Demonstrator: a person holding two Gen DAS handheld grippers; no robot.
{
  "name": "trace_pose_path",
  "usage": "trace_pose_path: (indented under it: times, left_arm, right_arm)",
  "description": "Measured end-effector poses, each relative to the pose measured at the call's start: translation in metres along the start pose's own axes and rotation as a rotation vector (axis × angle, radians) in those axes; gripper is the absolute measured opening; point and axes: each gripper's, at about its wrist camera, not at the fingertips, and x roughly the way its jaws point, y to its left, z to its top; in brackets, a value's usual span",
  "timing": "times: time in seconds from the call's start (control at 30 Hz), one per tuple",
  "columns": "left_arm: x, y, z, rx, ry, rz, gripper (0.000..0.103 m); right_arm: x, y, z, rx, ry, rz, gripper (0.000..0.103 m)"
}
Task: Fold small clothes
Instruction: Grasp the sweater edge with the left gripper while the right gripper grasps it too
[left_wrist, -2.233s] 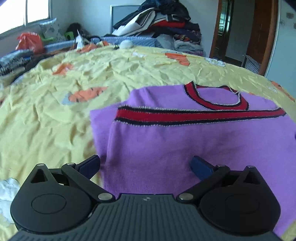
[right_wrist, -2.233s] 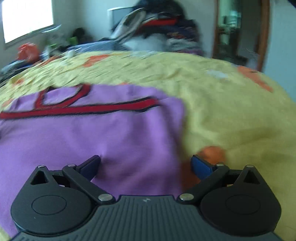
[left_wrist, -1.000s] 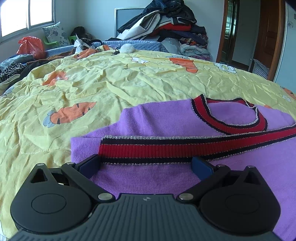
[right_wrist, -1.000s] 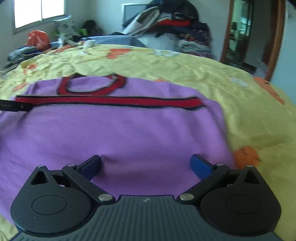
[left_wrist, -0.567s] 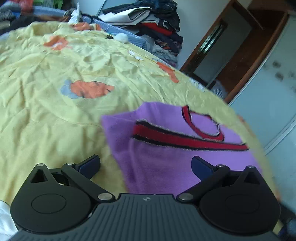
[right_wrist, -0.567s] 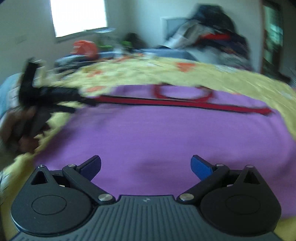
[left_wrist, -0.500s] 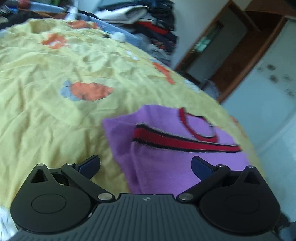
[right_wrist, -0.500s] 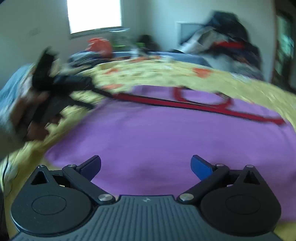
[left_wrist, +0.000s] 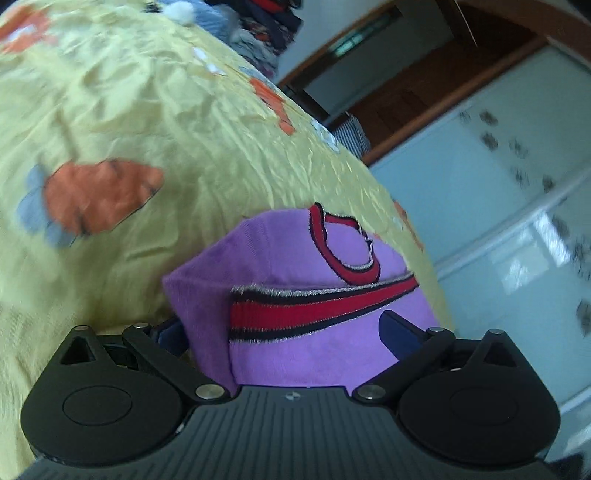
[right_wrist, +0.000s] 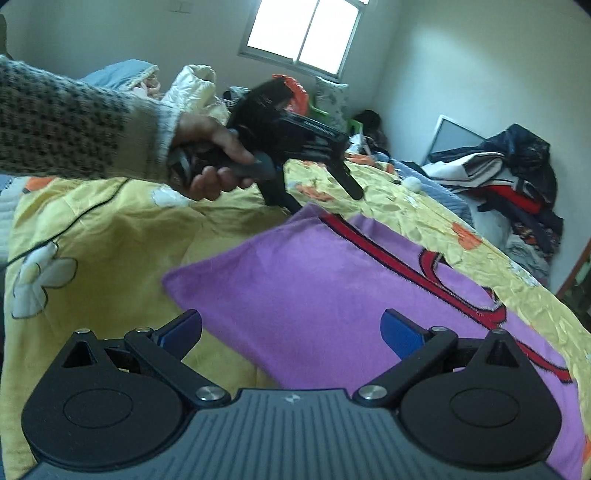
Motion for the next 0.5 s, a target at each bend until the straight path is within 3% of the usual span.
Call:
trace_pose_path:
  times: [0.03,0.1,0.13,0.17,0.33,0.4,0.5]
  left_arm:
    - [0.004,-0.002,0.001,0.019,0.011,0.010,0.088]
    - [0.011,-0.002,0.005,0.023,0.043,0.029,0.053]
    - [0.016,0.002,0.006,0.002,0.065,0.040,0.016]
    - [0.019,0.006,0.005,-0.015,0.082,0.047,0.011]
    - [0.017,0.011,0.002,-0.029,0.062,0.005,0.010]
    - [0.014,0.009,0.002,-0.036,0.049,0.012,0.010]
    - [0.010,0.004,0.004,-0.049,0.042,0.029,0.011]
  right_arm:
    - [0.002,0.000,0.004,-0.009,0.007,0.013,0.103]
    - [0.005,0.003,0.011,-0.020,0.021,0.031,0.103]
    - [0.008,0.006,0.013,-0.038,0.030,0.031,0.103]
    - [0.012,0.011,0.016,-0.065,0.038,0.017,0.103]
    - [0.023,0.042,0.018,-0.206,0.014,-0.062,0.103]
    - [0.031,0.062,0.014,-0.333,0.013,-0.142,0.103]
    - [0.037,0.088,0.005,-0.511,-0.011,-0.181,0.103]
